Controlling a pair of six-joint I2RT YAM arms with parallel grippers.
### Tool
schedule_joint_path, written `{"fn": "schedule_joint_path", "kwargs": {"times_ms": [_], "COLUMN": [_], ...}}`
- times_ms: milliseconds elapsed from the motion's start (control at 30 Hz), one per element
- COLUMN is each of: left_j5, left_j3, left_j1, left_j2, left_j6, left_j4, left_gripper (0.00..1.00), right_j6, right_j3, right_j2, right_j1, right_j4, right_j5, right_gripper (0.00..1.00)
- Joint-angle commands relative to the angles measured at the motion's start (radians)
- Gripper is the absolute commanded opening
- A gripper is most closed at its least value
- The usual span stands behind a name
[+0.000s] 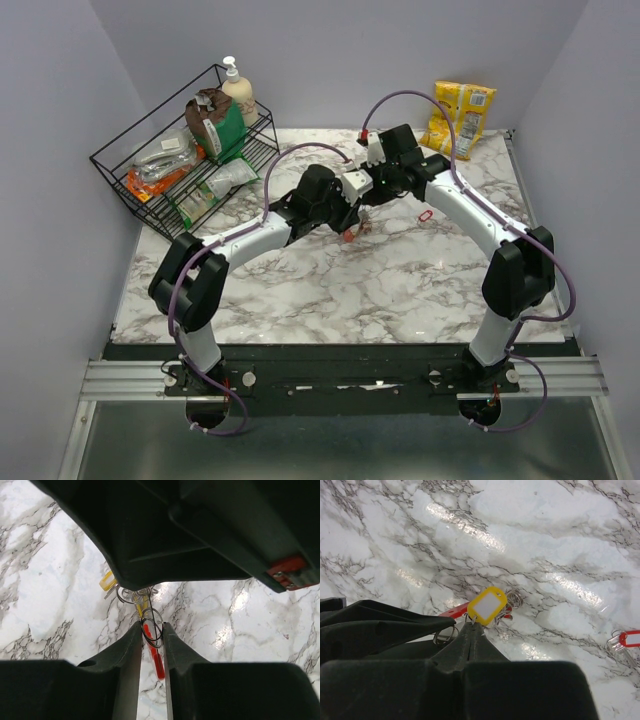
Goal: Remove the keys from the keyring
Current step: Pick up the keyring from the center of the board.
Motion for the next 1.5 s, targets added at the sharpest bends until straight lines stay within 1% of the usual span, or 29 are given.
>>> {"fn": "schedule_joint_path", "kwargs": {"times_ms": [0, 67, 167, 233, 367, 500, 533, 600, 633, 667, 700, 733, 767, 800, 867, 900, 933, 967, 1000, 1033, 1067, 1100, 1133, 1167, 1233, 1300, 1333, 1367, 1467], "left_j5": [-0.017, -0.011, 0.018, 0.074, 0.176, 0.288, 0.339, 0.394, 0.419, 0.489, 0.530, 0.570, 0.659, 0.701, 0.779, 0.836, 0.851, 0.867, 0.903, 0.922, 0.943, 0.959, 0.988, 0.997, 1.013, 1.023, 1.031, 1.048, 1.066], "left_j3": [0.029, 0.032, 0.032, 0.034, 0.040, 0.049, 0.054, 0.068, 0.075, 0.083, 0.104, 0.118, 0.133, 0.167, 0.213, 0.268, 0.296, 0.324, 0.380, 0.405, 0.431, 0.480, 0.505, 0.523, 0.516, 0.512, 0.519, 0.522, 0.532], "left_j1": [-0.008, -0.008, 0.003, 0.015, 0.057, 0.101, 0.106, 0.121, 0.133, 0.141, 0.149, 0.167, 0.178, 0.189, 0.210, 0.213, 0.215, 0.215, 0.215, 0.215, 0.215, 0.215, 0.215, 0.215, 0.216, 0.213, 0.213, 0.213, 0.212], "left_j2": [0.039, 0.042, 0.036, 0.028, 0.013, -0.012, -0.015, -0.021, -0.021, -0.021, -0.017, -0.014, -0.009, 0.005, 0.025, 0.051, 0.066, 0.080, 0.110, 0.126, 0.143, 0.175, 0.192, 0.206, 0.201, 0.192, 0.194, 0.192, 0.177], "left_j6": [0.020, 0.029, 0.061, 0.075, 0.123, 0.181, 0.192, 0.225, 0.244, 0.262, 0.285, 0.349, 0.380, 0.419, 0.562, 0.616, 0.668, 0.816, 0.892, 0.980, 1.120, 1.207, 1.280, 1.296, 1.302, 1.313, 1.304, 1.303, 1.299], "left_j4": [-0.037, -0.048, -0.068, -0.082, -0.117, -0.178, -0.192, -0.233, -0.250, -0.272, -0.328, -0.364, -0.404, -0.491, -0.612, -0.755, -0.830, -0.911, -1.085, -1.167, -1.248, -1.406, -1.486, -1.525, -1.524, -1.524, -1.522, -1.524, -1.524], "left_gripper": [0.05, 0.00, 0.00, 0.00, 0.00, 0.00, 0.00, 0.00, 0.00, 0.00, 0.00, 0.00, 0.00, 0.00, 0.00, 0.00, 0.00, 0.00, 0.00, 0.00, 0.00, 0.00, 0.00, 0.00, 0.00, 0.00, 0.00, 0.00, 0.00], "right_j6": [-0.018, -0.026, -0.038, -0.069, -0.145, -0.202, -0.213, -0.241, -0.248, -0.265, -0.281, -0.297, -0.334, -0.356, -0.424, -0.445, -0.468, -0.519, -0.549, -0.570, -0.616, -0.636, -0.655, -0.693, -0.718, -0.724, -0.724, -0.739, -0.790], "right_j3": [-0.022, -0.024, -0.030, -0.040, -0.076, -0.122, -0.129, -0.146, -0.151, -0.154, -0.162, -0.168, -0.172, -0.178, -0.201, -0.212, -0.223, -0.247, -0.258, -0.273, -0.302, -0.318, -0.333, -0.347, -0.401, -0.460, -0.480, -0.494, -0.525], "right_j2": [-0.037, -0.040, -0.049, -0.059, -0.089, -0.158, -0.169, -0.186, -0.197, -0.201, -0.206, -0.216, -0.223, -0.227, -0.247, -0.255, -0.263, -0.278, -0.286, -0.292, -0.299, -0.316, -0.325, -0.335, -0.370, -0.394, -0.413, -0.421, -0.450], "right_j1": [0.000, -0.008, -0.026, -0.041, -0.055, -0.061, -0.063, -0.067, -0.069, -0.069, -0.072, -0.072, -0.072, -0.074, -0.072, -0.074, -0.072, -0.072, -0.072, -0.072, -0.072, -0.072, -0.074, -0.074, -0.074, -0.074, -0.074, -0.074, -0.074], "right_j4": [-0.005, -0.007, -0.017, -0.025, -0.053, -0.053, -0.053, -0.054, -0.053, -0.054, -0.053, -0.051, -0.050, -0.048, -0.036, -0.025, -0.018, -0.010, -0.007, -0.002, 0.012, 0.019, 0.025, 0.038, 0.070, 0.143, 0.166, 0.194, 0.197], "right_j5": [-0.018, -0.016, -0.042, -0.091, -0.177, -0.251, -0.275, -0.298, -0.317, -0.329, -0.341, -0.357, -0.363, -0.367, -0.378, -0.378, -0.378, -0.392, -0.400, -0.407, -0.427, -0.439, -0.458, -0.502, -0.539, -0.582, -0.597, -0.634, -0.709], "right_gripper": [0.01, 0.01, 0.01, 0.01, 0.08, 0.20, 0.26, 0.32, 0.37, 0.38, 0.40, 0.42, 0.42, 0.42, 0.43, 0.43, 0.43, 0.43, 0.43, 0.43, 0.43, 0.43, 0.44, 0.44, 0.46, 0.48, 0.51, 0.52, 0.54]}}
